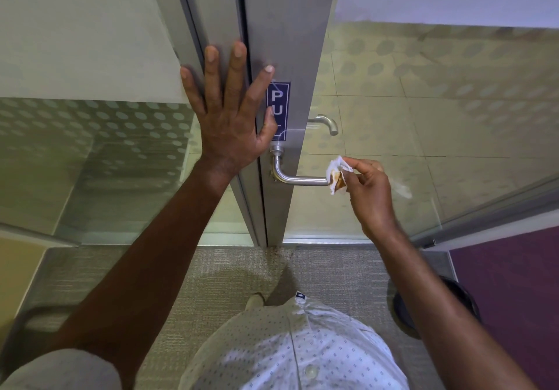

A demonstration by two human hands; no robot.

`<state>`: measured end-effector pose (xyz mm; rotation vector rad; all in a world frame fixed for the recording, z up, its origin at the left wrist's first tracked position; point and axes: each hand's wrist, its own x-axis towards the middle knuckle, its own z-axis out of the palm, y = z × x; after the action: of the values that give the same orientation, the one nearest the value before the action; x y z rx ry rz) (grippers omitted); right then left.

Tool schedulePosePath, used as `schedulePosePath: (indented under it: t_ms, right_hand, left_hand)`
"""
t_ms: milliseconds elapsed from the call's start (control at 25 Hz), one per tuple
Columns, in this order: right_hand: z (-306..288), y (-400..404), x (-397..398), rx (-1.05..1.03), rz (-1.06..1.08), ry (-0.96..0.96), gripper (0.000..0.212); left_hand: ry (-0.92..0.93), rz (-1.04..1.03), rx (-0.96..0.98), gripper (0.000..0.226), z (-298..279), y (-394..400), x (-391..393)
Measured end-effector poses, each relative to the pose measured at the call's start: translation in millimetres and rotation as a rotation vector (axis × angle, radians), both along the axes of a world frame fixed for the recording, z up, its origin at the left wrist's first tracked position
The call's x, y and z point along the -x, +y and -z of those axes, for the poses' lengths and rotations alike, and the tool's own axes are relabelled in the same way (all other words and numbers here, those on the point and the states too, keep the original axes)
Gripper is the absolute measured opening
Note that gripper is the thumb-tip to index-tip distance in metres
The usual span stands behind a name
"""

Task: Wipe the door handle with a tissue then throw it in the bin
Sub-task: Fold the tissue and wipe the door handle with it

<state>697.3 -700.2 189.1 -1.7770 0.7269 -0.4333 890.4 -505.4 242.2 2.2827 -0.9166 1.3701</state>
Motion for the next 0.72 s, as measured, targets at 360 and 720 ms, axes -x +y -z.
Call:
schedulePosePath:
  t_ms: [360, 720]
  right_hand:
    - [-10, 10, 22, 0.565, -0.226, 0.050, 0.042]
    - [-24, 3, 3, 0.712, -0.257, 0.125, 0.023]
  left_hand:
    - [0.009, -0.006, 0.025, 0.068, 0, -1, 1]
    - [-0.009, -0.013, 0.019, 0.067, 2, -1, -2]
